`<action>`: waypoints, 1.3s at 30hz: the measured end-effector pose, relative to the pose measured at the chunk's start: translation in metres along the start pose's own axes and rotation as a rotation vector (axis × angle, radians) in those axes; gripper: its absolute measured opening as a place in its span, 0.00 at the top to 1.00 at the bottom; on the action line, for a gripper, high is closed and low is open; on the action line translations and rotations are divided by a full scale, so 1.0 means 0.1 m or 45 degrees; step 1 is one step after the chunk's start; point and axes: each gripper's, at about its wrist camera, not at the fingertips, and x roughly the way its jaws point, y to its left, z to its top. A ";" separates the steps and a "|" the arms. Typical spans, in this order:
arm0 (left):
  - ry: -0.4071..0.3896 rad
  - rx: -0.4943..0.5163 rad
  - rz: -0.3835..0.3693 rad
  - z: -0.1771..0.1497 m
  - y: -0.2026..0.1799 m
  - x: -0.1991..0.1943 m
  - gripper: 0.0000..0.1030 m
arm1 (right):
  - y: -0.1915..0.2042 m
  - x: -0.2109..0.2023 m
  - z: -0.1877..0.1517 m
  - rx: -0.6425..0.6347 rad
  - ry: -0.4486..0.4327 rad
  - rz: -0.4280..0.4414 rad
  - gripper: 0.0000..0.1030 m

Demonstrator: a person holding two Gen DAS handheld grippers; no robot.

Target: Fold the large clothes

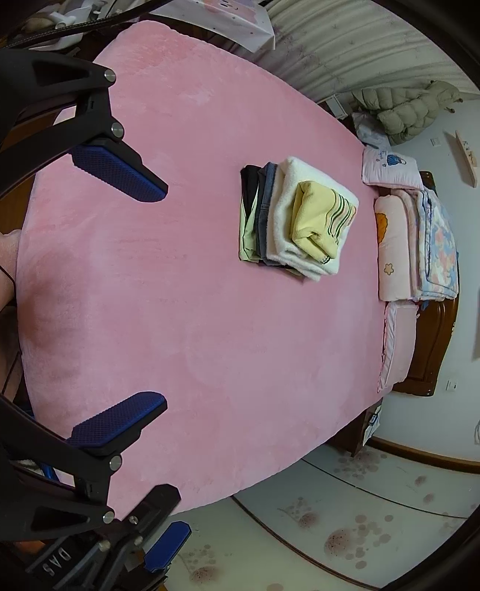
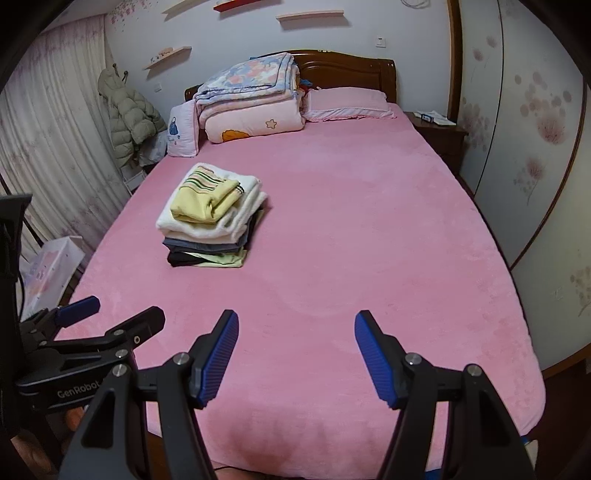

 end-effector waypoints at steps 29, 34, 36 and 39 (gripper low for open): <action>0.020 0.001 0.046 -0.05 0.00 0.01 0.02 | 0.01 0.11 -0.14 0.001 0.054 -0.017 0.36; 0.018 0.006 0.044 -0.04 -0.01 0.01 0.02 | 0.00 0.12 -0.13 0.010 0.061 -0.026 0.36; 0.020 0.009 0.042 -0.03 -0.01 0.02 0.02 | -0.01 0.12 -0.12 0.011 0.060 -0.029 0.36; 0.022 0.010 0.037 -0.02 0.00 0.02 0.02 | -0.01 0.12 -0.12 0.011 0.061 -0.029 0.36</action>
